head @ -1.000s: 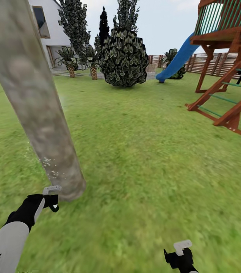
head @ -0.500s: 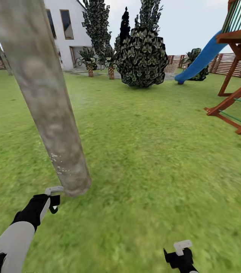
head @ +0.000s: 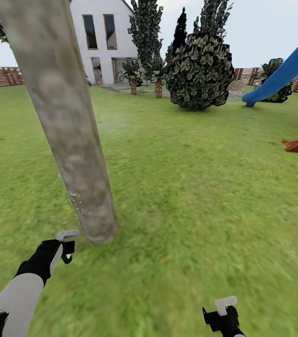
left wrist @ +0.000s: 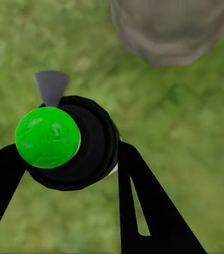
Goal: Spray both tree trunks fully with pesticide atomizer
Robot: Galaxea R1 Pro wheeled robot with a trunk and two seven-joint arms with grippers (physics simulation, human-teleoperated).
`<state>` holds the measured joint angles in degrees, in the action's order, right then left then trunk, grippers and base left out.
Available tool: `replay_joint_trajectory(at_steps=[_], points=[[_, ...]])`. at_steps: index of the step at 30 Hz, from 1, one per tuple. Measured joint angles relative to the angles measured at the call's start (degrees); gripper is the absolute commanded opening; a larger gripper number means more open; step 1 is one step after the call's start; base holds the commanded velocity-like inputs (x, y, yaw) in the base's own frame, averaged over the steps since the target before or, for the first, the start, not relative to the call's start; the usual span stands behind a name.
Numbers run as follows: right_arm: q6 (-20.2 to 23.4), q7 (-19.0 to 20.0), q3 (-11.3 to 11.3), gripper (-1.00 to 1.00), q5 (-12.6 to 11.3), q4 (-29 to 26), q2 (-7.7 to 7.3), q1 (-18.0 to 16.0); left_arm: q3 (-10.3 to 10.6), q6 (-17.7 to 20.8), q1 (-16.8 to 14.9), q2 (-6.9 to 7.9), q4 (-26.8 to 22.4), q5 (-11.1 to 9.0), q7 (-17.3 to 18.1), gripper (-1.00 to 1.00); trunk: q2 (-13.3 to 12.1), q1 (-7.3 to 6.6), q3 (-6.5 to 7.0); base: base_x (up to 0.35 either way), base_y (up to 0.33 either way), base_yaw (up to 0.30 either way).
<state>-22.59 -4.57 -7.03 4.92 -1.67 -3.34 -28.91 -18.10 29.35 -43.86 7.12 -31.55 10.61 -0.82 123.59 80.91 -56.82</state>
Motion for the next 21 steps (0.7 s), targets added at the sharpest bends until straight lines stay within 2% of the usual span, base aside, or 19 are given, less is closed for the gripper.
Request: replay_joint_trajectory(at_steps=[7, 17, 21], points=[[0.00, 0.00, 0.00, 1.00, 0.00, 0.00, 0.00, 0.01, 0.00, 0.00, 0.00, -0.35, 0.00, 0.00, 0.00, -1.00, 0.00, 0.00, 0.00, 0.009, -0.272, 0.020], [0.00, 0.00, 0.00, 1.00, 0.00, 0.00, 0.00, 0.03, 0.00, 0.00, 0.00, -0.35, 0.00, -0.07, 0.00, -1.00, 0.00, 0.00, 0.00, 0.000, -0.274, 0.210], [0.00, 0.00, 0.00, 1.00, 0.00, 0.00, 0.00, 0.03, 0.00, 0.00, 0.00, -0.35, 0.00, -0.05, 0.00, -1.00, 0.00, 0.00, 0.00, 0.000, -0.276, 0.044]])
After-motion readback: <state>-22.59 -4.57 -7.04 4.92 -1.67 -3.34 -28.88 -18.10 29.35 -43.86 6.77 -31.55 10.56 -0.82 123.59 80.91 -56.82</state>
